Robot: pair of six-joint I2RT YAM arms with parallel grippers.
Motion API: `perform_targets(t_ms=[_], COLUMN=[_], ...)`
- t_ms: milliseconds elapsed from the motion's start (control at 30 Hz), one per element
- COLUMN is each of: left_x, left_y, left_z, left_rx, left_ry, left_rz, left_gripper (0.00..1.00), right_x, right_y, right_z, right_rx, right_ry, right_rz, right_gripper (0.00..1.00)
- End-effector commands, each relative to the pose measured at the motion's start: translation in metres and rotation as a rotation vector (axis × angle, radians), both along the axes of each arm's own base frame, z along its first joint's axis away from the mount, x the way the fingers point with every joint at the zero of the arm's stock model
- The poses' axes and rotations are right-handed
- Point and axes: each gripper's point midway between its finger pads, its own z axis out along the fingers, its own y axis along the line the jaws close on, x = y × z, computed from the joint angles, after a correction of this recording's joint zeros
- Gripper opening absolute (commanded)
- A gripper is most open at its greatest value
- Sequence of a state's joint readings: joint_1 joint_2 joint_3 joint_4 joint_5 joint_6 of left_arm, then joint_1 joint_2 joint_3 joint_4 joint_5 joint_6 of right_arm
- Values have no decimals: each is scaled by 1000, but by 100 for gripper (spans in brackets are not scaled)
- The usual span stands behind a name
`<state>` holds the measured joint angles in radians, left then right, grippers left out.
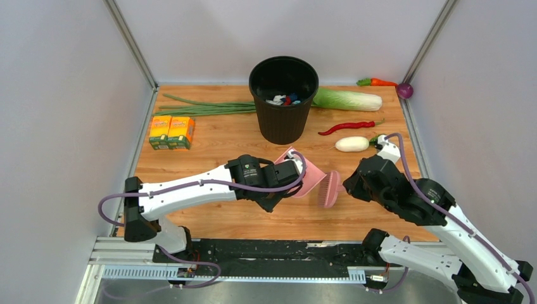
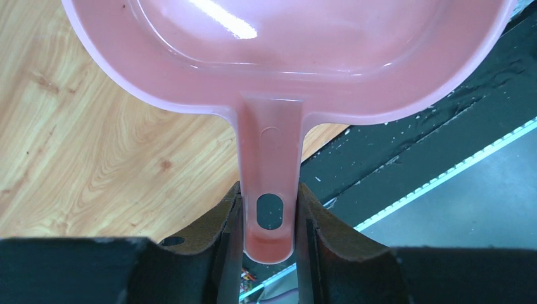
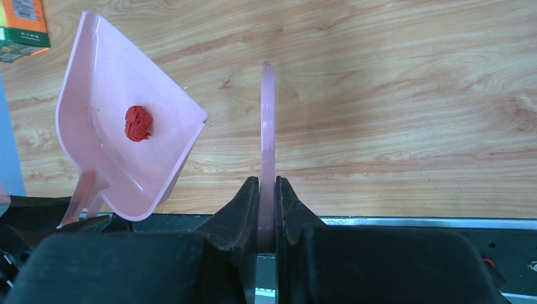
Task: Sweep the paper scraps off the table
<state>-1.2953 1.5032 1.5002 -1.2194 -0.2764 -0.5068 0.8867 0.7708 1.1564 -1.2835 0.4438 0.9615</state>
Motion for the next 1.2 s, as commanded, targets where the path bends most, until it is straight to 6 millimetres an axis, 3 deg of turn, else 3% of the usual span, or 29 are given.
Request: perform_targets(t_ms=[0, 367, 400, 433, 467, 500, 567, 633, 900, 1167], left_x=[16, 67, 70, 77, 81, 86, 98, 106, 139, 176], left_y=[-13, -47, -53, -57, -63, -68, -80, -86, -92, -99], left_z=[20, 60, 72, 69, 82, 79, 100, 108, 135, 177], left_rx=[-18, -98, -131, -131, -170, -175, -248, -287, -474, -731], left_ry=[-35, -29, -38, -22, -32, -15, -24, -13, 22, 54], left_rz=[-1, 45, 42, 51, 52, 58, 66, 78, 150, 194], left_gripper=[0, 0, 0, 0, 0, 0, 0, 0, 0, 0], right_x=[-2, -12, -13, -13, -14, -14, -14, -15, -19, -23], right_y=[2, 1, 1, 2, 1, 2, 2, 2, 6, 9], right_z=[7, 7, 7, 7, 5, 5, 6, 6, 4, 5], right_rx=[59, 128, 132, 135, 131, 131, 136, 138, 151, 181], right_ry=[-8, 6, 9, 10, 13, 14, 13, 13, 33, 45], right_rz=[-13, -24, -21, -19, -17, -14, -14, -11, 8, 20], right_gripper=[0, 0, 0, 0, 0, 0, 0, 0, 0, 0])
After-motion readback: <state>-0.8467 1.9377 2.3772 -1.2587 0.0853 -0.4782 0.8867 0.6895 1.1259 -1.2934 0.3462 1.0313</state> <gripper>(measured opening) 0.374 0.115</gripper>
